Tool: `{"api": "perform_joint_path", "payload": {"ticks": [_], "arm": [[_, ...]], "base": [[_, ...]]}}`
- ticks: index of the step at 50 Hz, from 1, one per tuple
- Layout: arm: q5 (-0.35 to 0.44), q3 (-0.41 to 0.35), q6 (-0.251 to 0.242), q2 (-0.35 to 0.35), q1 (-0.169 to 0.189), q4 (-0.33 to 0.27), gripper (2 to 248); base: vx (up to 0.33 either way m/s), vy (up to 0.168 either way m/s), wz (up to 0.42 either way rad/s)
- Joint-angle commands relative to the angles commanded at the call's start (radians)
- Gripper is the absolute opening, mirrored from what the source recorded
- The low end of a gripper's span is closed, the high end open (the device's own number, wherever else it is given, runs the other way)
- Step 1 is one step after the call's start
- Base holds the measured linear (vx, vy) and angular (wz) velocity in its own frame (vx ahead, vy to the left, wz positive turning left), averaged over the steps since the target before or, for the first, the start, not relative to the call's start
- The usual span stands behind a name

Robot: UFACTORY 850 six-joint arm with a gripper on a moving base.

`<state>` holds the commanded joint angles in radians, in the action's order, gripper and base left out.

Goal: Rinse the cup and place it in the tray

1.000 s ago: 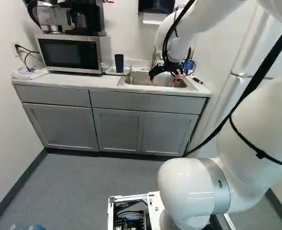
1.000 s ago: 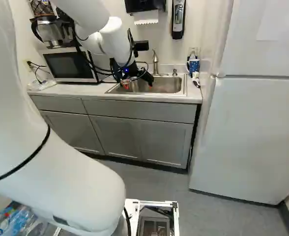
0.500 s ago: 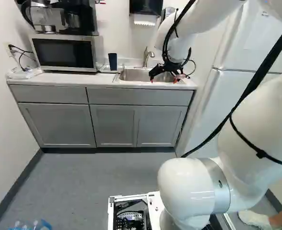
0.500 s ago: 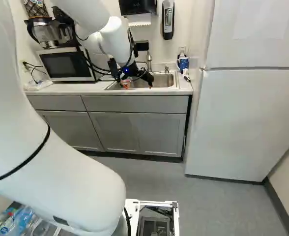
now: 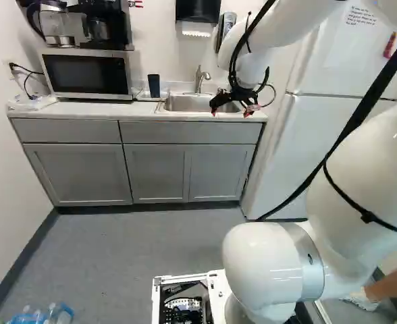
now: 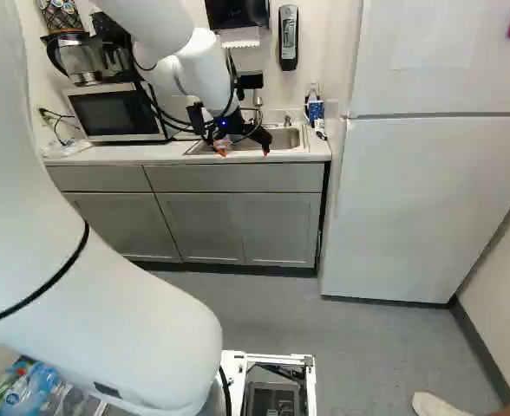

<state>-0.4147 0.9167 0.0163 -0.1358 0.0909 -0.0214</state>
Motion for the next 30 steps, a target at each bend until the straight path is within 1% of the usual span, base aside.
{"api": "perform_joint_path", "payload": {"ticks": [30], "arm": [[0.001,-0.001,0.0,0.0,0.0,0.0,247]], "base": [[0.001,0.0,0.0]]}}
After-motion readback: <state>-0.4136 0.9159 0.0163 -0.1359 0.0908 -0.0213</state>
